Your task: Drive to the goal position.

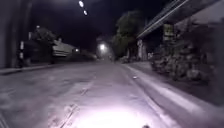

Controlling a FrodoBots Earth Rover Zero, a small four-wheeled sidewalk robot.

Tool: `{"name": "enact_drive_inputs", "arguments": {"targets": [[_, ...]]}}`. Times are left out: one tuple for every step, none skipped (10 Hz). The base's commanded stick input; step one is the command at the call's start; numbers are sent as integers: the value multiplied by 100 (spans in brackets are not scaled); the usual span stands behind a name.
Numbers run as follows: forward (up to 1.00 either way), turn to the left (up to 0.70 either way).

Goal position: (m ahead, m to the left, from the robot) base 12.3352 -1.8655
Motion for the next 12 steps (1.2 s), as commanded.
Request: {"name": "enact_drive_inputs", "arguments": {"targets": [[70, 0], [70, 0], [70, 0], [70, 0], [70, 0], [70, 0], [70, 0], [70, 0], [70, 0], [70, 0], [70, 0], [70, 0]]}}
